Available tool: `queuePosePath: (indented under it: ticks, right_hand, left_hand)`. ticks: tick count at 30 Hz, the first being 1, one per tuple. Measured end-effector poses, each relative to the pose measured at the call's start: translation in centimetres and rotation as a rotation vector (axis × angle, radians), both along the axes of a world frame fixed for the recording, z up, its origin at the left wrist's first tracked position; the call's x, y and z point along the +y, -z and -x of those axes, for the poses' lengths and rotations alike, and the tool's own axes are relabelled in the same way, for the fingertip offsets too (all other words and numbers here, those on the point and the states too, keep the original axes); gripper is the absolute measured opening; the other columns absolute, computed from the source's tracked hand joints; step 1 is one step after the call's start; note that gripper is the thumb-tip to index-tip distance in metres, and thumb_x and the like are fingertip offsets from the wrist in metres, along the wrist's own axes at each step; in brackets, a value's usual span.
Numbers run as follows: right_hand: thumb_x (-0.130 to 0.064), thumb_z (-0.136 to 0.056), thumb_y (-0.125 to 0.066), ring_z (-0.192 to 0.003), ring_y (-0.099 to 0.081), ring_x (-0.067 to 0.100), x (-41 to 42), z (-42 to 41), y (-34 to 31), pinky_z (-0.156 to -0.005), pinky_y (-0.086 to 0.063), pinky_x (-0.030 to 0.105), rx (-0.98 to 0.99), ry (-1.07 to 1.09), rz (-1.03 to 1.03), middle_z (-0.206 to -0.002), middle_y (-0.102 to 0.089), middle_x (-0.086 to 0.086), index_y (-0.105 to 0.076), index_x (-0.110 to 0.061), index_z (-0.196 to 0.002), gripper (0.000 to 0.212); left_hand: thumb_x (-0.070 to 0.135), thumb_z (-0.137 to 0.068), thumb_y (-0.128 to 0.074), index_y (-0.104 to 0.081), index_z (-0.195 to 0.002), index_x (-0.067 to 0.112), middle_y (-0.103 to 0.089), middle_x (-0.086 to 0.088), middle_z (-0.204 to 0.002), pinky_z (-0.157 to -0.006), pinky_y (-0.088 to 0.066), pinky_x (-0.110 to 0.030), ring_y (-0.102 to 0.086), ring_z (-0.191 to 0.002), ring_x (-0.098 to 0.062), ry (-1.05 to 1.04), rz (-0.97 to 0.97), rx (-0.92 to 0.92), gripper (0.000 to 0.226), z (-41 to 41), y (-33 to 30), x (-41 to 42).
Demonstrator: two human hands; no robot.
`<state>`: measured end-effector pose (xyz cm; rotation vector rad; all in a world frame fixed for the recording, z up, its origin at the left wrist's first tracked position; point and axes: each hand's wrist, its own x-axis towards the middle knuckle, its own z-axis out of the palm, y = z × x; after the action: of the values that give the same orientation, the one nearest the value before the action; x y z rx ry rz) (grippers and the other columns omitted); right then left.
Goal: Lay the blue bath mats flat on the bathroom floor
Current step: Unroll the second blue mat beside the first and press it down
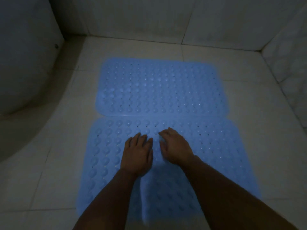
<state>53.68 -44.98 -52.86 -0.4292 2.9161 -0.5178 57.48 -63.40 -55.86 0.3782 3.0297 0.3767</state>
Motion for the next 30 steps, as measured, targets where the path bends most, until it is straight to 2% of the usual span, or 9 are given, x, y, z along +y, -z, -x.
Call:
queuePosePath:
  ticks: [3,6,8,11,16,24,27,28,30]
  right_hand:
    - [-0.036,-0.094,-0.041,-0.145,-0.035,0.040,-1.5,-3.1,2.9,-0.114,-0.036,0.056,0.031,0.032,-0.030,-0.151,-0.046,0.019,-0.050,-0.008,-0.145,0.058]
    - [-0.046,-0.098,-0.035,-0.154,-0.012,0.036,-2.6,-5.8,5.2,-0.121,-0.020,0.058,0.003,0.051,-0.100,-0.165,-0.021,0.017,-0.030,-0.010,-0.156,0.069]
    - [-0.054,-0.100,-0.029,-0.155,-0.006,0.033,-2.8,-6.6,5.9,-0.121,-0.015,0.057,0.002,0.061,-0.153,-0.167,-0.013,0.016,-0.023,-0.010,-0.158,0.074]
    - [-0.059,-0.100,-0.025,-0.156,-0.004,0.030,-2.8,-6.7,6.1,-0.122,-0.016,0.057,0.044,0.064,-0.148,-0.167,-0.010,0.014,-0.022,-0.008,-0.158,0.078]
    - [-0.057,-0.100,-0.035,-0.156,-0.004,0.029,-2.8,-6.7,6.2,-0.121,-0.019,0.057,0.075,0.058,-0.156,-0.168,-0.010,0.012,-0.022,-0.006,-0.158,0.078]
    - [-0.066,-0.096,-0.029,-0.156,0.006,0.023,-2.5,-6.3,5.8,-0.125,-0.005,0.052,-0.037,0.038,-0.104,-0.169,-0.002,0.005,-0.013,-0.013,-0.160,0.085]
    - [-0.069,-0.091,-0.028,-0.156,-0.006,0.020,-1.5,-5.1,4.3,-0.125,-0.010,0.045,-0.136,0.013,-0.032,-0.168,-0.012,0.002,-0.027,-0.018,-0.158,0.084]
    - [-0.069,-0.090,-0.033,-0.154,-0.019,0.020,-1.0,-3.9,3.3,-0.124,-0.019,0.042,-0.189,0.034,0.022,-0.165,-0.024,0.001,-0.039,-0.019,-0.153,0.081]
    - [-0.058,-0.092,-0.052,-0.139,-0.048,0.016,0.4,-0.7,1.0,-0.115,-0.037,0.030,-0.321,0.138,0.166,-0.149,-0.053,0.000,-0.063,-0.021,-0.134,0.058]
  left_hand:
    - [0.039,-0.089,-0.044,-0.065,-0.132,0.017,-0.062,-0.010,-0.138,-0.108,-0.043,-0.053,-0.051,-0.137,-0.036,-0.051,-0.020,0.045,0.052,0.4,-0.1,0.0]
    - [0.035,-0.090,-0.042,-0.066,-0.132,0.015,-0.061,-0.011,-0.140,-0.108,-0.043,-0.053,-0.049,-0.139,-0.037,-0.082,-0.005,0.089,0.052,0.4,0.2,-0.2]
    - [0.033,-0.090,-0.042,-0.065,-0.133,0.015,-0.060,-0.012,-0.142,-0.110,-0.040,-0.053,-0.047,-0.141,-0.037,-0.071,0.008,0.124,0.052,0.4,0.9,-0.5]
    - [0.033,-0.092,-0.043,-0.062,-0.138,0.016,-0.057,-0.012,-0.146,-0.111,-0.039,-0.053,-0.043,-0.144,-0.037,-0.064,0.012,0.158,0.052,0.6,1.8,-0.8]
    - [0.034,-0.099,-0.042,-0.057,-0.143,0.018,-0.048,-0.012,-0.154,-0.115,-0.034,-0.056,-0.033,-0.150,-0.037,-0.104,0.007,0.195,0.049,1.7,2.7,-0.4]
    - [0.034,-0.100,-0.043,-0.058,-0.143,0.019,-0.044,-0.012,-0.157,-0.116,-0.031,-0.060,-0.026,-0.153,-0.038,-0.124,0.006,0.203,0.048,1.7,2.7,-0.8]
    - [0.035,-0.100,-0.038,-0.059,-0.141,0.018,-0.047,-0.013,-0.155,-0.114,-0.033,-0.060,-0.030,-0.151,-0.039,-0.137,-0.010,0.218,0.049,1.6,1.9,-1.1]
    - [0.036,-0.100,-0.037,-0.060,-0.140,0.017,-0.048,-0.013,-0.154,-0.114,-0.034,-0.060,-0.031,-0.150,-0.040,-0.142,-0.017,0.227,0.049,1.5,1.6,-1.0]
    - [0.036,-0.100,-0.036,-0.061,-0.138,0.016,-0.050,-0.013,-0.153,-0.113,-0.034,-0.060,-0.032,-0.150,-0.040,-0.153,-0.038,0.230,0.049,1.3,1.2,-0.7]
